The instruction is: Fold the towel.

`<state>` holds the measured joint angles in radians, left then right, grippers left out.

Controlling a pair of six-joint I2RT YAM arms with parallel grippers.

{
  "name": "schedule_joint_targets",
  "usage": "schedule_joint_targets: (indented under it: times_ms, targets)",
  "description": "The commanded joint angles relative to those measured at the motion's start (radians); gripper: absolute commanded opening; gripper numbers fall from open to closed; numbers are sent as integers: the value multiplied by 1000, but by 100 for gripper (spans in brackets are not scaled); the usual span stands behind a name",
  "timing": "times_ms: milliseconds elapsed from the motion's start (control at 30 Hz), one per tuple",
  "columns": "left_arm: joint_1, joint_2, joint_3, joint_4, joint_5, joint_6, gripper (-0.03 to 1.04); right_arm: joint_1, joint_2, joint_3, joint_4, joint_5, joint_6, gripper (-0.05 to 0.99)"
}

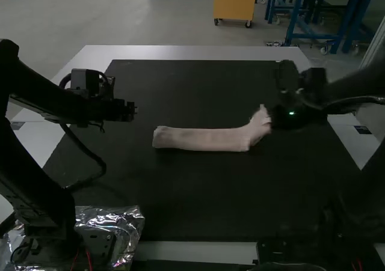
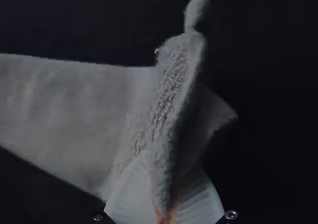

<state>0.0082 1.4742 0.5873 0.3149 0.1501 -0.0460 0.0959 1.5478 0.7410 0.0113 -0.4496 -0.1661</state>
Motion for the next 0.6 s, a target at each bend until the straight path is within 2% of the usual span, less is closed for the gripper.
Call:
schedule_joint_targets:
  times_ms: [0,167,367,567]
  targets:
    - [-7,-15,20,9,-17,23,97,120,-15,17,21,-29,73,-2]
    - [-5,-17,16,9,-17,32,97,291,-6,24,144,3,192,-2]
    - [-2,-17,5,12,-17,43,97,432,86,72,204,26,235,-2]
    - [1,-18,-6,10,-14,48,97,495,186,138,263,38,246,-2]
